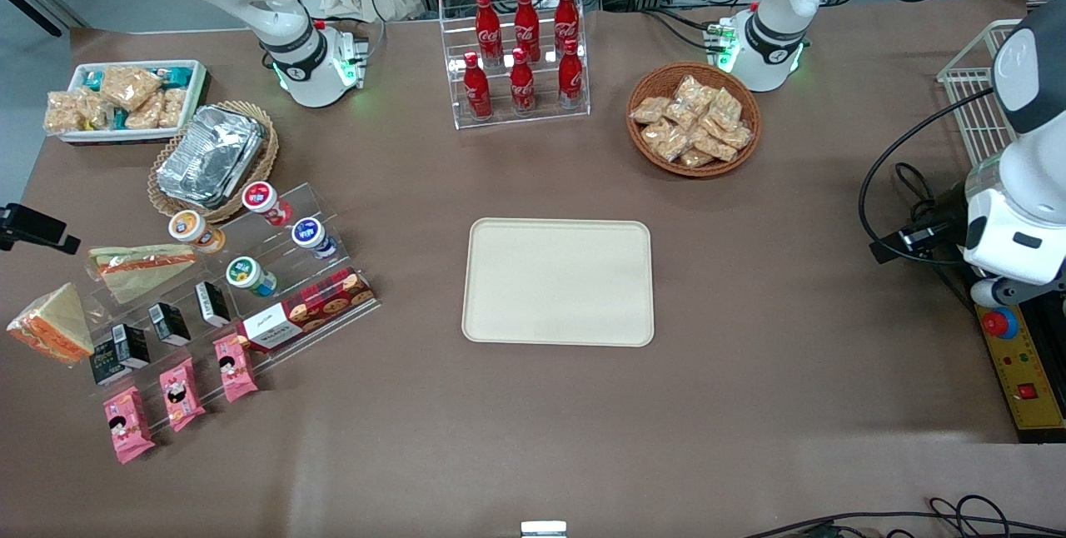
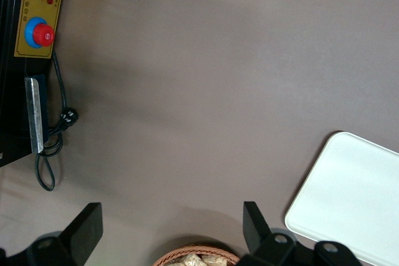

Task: Place sandwich on tray
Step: 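Move the right gripper down to the wrapped sandwich in the acrylic rack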

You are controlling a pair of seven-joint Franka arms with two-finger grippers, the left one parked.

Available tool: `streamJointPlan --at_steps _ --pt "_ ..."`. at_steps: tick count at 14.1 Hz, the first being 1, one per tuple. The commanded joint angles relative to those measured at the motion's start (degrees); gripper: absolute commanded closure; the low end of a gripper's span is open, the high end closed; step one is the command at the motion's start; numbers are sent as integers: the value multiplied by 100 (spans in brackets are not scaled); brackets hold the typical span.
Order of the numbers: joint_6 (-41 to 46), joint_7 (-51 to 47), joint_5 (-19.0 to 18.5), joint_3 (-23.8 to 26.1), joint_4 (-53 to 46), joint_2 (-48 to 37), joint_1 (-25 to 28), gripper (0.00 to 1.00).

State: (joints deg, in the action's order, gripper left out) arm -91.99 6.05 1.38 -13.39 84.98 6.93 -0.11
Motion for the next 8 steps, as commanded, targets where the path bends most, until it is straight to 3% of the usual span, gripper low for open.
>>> streamJointPlan --at_steps 1,8 --pt "-108 89 -506 64 9 202 19 1" --pt "-143 1142 -120 12 1 318 -235 1"
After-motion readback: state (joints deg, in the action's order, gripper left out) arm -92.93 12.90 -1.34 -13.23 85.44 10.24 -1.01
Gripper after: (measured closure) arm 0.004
